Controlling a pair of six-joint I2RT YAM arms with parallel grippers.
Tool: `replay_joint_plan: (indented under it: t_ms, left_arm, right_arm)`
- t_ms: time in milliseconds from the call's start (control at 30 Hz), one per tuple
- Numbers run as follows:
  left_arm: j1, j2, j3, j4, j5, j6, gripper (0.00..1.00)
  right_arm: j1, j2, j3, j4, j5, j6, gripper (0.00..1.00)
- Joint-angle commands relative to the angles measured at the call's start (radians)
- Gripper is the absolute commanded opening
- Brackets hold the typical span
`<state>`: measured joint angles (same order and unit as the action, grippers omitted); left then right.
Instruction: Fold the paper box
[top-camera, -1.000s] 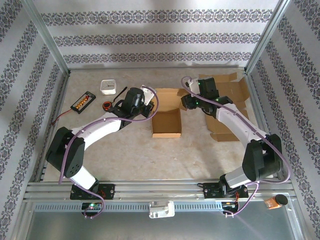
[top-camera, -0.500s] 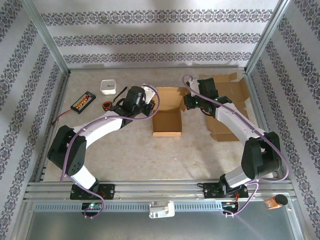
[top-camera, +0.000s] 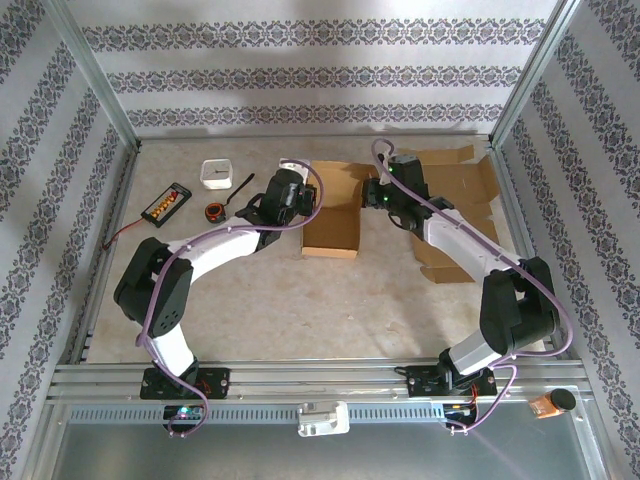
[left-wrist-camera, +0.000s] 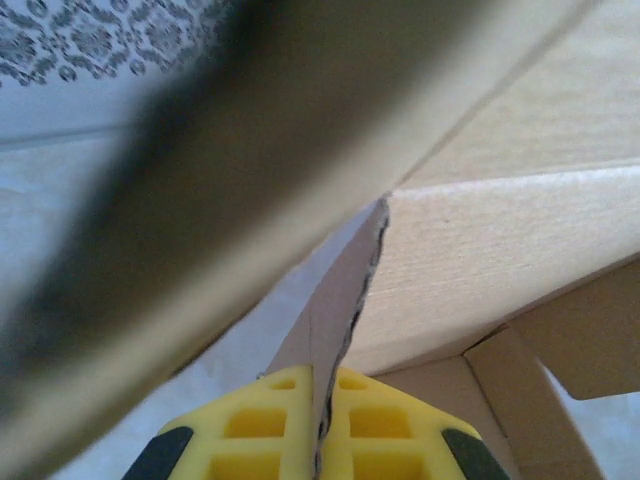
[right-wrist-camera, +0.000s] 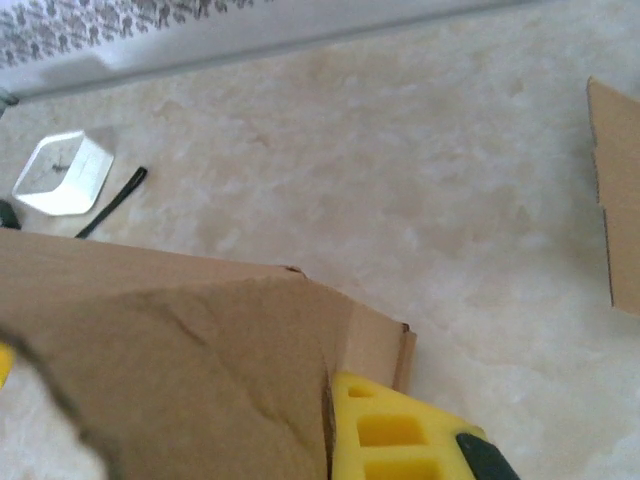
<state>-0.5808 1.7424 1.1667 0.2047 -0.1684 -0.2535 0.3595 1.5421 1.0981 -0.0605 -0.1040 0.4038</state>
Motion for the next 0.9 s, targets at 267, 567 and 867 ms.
replay_joint_plan:
  t_ms: [267, 567, 867]
  left_arm:
    - [-0.050, 0.018, -0.243, 0.324, -0.045, -0.146, 0.00]
    - [-0.051, -0.011, -0.330, 0.356, 0.015, -0.179, 0.00]
    - [-0.061, -0.121, -0.392, 0.359, 0.145, -0.262, 0.26]
  right_arm:
    - [0.072, -0.018, -0.213, 0.307, 0.096, 0.056, 0.06]
    - [0.117, -0.050, -0.312, 0.335, 0.141, 0.011, 0.10]
    - [0.141, -0.095, -0.361, 0.328, 0.171, -0.034, 0.15]
